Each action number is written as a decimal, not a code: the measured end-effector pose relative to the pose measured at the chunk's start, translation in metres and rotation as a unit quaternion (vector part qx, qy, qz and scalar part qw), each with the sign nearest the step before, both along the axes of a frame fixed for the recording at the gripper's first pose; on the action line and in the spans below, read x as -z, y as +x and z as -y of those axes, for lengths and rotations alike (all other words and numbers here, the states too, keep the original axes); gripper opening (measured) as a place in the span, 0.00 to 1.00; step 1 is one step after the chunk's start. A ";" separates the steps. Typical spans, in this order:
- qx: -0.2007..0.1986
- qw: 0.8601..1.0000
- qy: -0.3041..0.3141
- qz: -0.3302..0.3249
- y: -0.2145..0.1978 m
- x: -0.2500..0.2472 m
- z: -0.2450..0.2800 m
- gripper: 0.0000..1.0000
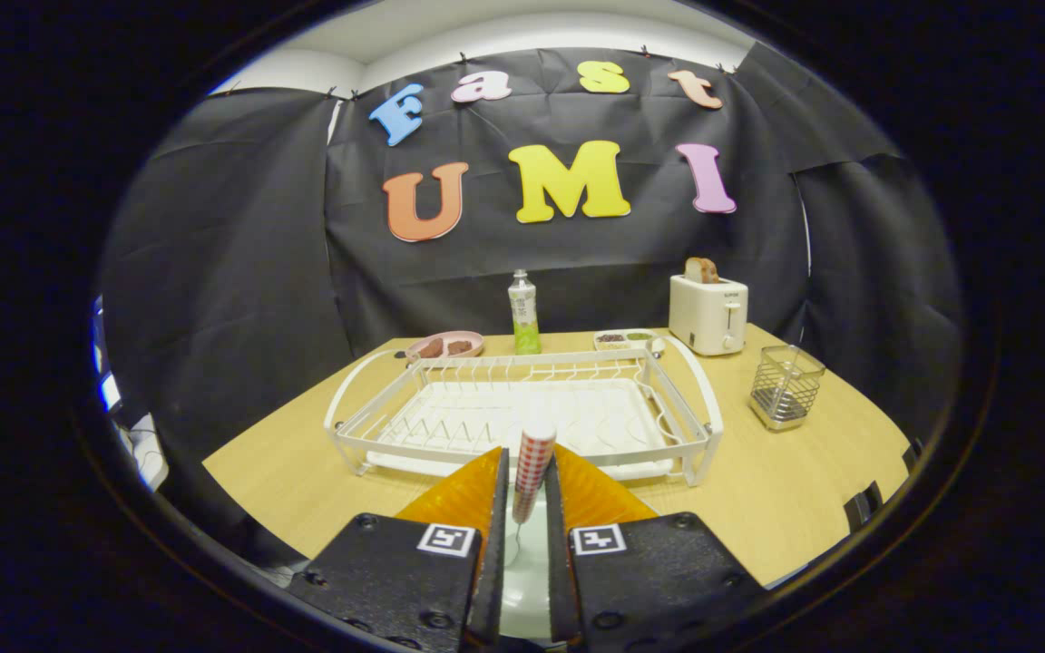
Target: Take the plate from the dish rack, then take the spoon from the basket and place it into the plate.
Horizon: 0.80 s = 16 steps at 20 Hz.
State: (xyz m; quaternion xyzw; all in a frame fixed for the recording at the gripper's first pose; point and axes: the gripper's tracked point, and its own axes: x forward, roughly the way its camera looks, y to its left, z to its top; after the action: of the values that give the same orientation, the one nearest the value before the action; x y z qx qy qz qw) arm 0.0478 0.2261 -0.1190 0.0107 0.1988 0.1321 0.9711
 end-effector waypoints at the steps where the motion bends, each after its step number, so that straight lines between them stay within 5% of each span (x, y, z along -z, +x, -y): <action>1: 0.004 1.000 -0.001 0.007 0.000 -0.003 0.003 0.33; 7: 0.056 0.995 -0.002 0.079 0.001 -0.040 0.031 0.59; 12: 0.074 0.990 -0.006 0.124 -0.004 -0.062 0.042 0.99; 16: 0.087 0.984 -0.010 0.157 -0.010 -0.079 0.052 1.00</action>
State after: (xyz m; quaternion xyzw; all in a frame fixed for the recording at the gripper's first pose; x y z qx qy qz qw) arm 0.0378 0.1738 -0.0401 -0.0032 0.0434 0.0454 0.9980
